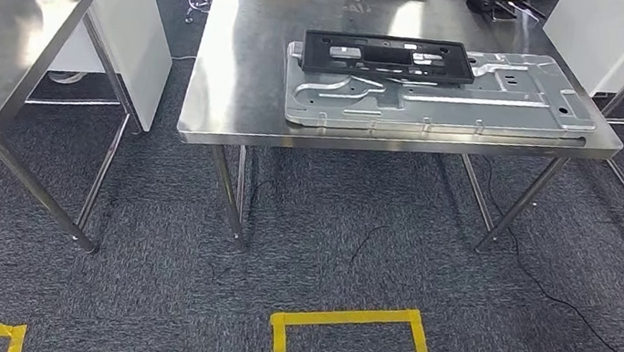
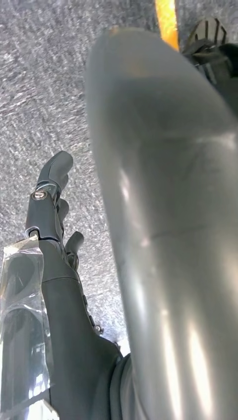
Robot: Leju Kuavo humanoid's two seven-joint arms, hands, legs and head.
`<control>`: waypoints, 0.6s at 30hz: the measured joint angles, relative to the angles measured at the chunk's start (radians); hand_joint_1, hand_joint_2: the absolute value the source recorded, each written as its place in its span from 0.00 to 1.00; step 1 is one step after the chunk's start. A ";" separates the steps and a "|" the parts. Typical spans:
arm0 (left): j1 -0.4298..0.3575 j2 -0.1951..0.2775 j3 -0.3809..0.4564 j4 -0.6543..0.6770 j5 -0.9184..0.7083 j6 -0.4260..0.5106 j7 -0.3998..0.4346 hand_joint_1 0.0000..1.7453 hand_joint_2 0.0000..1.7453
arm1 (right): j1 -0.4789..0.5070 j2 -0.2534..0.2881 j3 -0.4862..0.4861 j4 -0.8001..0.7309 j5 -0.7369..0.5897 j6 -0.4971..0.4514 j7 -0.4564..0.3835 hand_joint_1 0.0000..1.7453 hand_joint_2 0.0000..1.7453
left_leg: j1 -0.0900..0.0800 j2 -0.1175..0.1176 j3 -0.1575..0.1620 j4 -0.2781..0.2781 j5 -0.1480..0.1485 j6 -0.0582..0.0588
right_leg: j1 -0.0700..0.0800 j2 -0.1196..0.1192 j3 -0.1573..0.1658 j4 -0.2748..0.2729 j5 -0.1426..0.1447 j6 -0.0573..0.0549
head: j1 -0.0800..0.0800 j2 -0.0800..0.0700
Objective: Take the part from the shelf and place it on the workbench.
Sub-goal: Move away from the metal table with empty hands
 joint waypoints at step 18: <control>0.002 0.004 0.000 0.002 0.001 -0.004 -0.003 0.00 0.00 | -0.007 0.008 0.000 0.009 0.002 0.002 0.004 0.00 0.00 | -0.002 -0.020 -0.161 0.356 -0.183 -0.038 | 0.019 0.052 0.064 -0.153 0.042 -0.062 | 0.000 0.000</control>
